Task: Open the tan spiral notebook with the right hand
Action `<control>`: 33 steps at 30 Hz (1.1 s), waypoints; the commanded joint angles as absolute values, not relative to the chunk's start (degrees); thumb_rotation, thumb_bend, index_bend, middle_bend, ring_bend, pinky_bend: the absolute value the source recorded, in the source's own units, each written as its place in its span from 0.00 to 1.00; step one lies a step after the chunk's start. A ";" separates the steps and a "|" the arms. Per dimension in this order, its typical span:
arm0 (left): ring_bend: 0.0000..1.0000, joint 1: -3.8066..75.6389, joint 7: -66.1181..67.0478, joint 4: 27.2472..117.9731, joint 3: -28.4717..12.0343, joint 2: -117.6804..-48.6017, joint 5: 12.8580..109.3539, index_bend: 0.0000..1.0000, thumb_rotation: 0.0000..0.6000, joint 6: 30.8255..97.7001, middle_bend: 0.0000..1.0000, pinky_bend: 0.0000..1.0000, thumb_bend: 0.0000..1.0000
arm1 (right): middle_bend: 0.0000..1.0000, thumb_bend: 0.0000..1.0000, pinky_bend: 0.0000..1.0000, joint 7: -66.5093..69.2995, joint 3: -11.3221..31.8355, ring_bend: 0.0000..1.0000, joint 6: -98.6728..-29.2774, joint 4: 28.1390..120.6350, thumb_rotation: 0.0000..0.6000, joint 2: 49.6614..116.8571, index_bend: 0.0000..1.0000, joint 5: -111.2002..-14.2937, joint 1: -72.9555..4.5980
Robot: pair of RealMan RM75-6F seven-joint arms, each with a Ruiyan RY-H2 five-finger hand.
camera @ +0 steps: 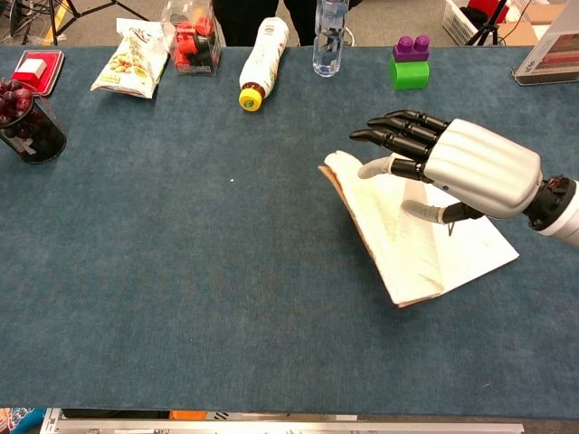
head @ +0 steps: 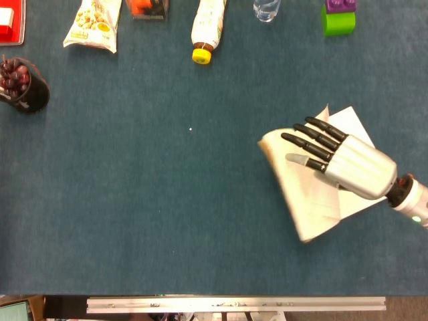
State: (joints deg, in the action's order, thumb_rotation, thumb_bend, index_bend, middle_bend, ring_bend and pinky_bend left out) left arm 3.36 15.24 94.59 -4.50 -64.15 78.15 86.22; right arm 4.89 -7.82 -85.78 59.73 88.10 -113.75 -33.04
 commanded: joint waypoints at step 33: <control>0.15 3.23 14.78 94.59 -4.42 -63.93 77.30 0.40 1.00 85.74 0.13 0.39 0.07 | 0.08 0.17 0.10 14.65 -5.42 0.00 -91.35 51.68 1.00 98.24 0.27 -111.20 -34.08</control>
State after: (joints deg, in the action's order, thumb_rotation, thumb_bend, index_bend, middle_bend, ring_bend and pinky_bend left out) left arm 3.23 14.78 94.59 -4.42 -63.93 77.29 85.74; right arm 14.56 -5.47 -91.31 51.58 98.20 -111.29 -34.08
